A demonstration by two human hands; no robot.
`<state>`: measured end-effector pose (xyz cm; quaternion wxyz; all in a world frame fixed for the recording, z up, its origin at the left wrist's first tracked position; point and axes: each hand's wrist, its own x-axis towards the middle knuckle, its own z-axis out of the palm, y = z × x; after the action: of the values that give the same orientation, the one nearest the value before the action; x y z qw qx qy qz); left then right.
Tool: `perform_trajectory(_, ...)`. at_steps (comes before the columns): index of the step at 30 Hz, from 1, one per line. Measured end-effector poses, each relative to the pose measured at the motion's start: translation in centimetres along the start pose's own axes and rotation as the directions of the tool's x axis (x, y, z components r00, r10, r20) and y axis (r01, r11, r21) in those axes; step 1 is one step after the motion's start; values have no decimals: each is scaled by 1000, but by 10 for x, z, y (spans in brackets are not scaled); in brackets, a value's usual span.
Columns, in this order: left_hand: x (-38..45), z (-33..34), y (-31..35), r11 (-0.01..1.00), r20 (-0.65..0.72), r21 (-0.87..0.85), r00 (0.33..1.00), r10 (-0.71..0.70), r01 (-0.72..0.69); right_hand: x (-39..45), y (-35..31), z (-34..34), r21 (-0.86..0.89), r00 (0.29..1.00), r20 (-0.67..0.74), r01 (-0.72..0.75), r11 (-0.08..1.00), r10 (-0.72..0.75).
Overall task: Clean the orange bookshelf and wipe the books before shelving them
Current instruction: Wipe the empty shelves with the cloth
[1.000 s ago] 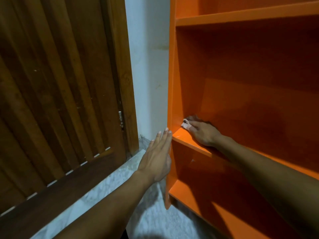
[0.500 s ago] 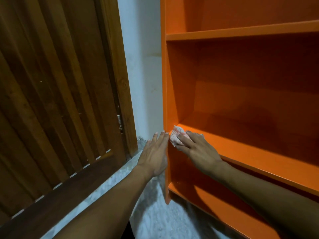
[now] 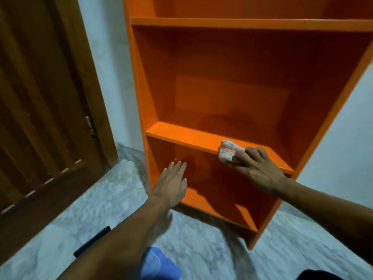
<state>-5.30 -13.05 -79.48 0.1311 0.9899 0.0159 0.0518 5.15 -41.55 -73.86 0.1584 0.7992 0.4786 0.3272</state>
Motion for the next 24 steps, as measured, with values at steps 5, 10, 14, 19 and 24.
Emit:
perform_trajectory(5,-15,35,33,998,85,-24,995,61,-59,-66,10,-12,17,997,4,-83,996,83)
perform_trajectory(10,-29,69,46,994,152,-85,986,75,-62,-107,-25,-8,140,992,115,-60,988,44)
perform_trajectory(14,-27,98,43,993,215,-115,975,62,-38,-104,-62,19,357,918,359,-300,885,166)
perform_trajectory(19,-12,134,25,987,256,-157,967,11,30,-96,-104,86,464,685,656,-697,547,317)
perform_trajectory(24,15,167,-9,974,260,-202,964,-50,105,-89,-114,152,291,504,712,-846,447,489)
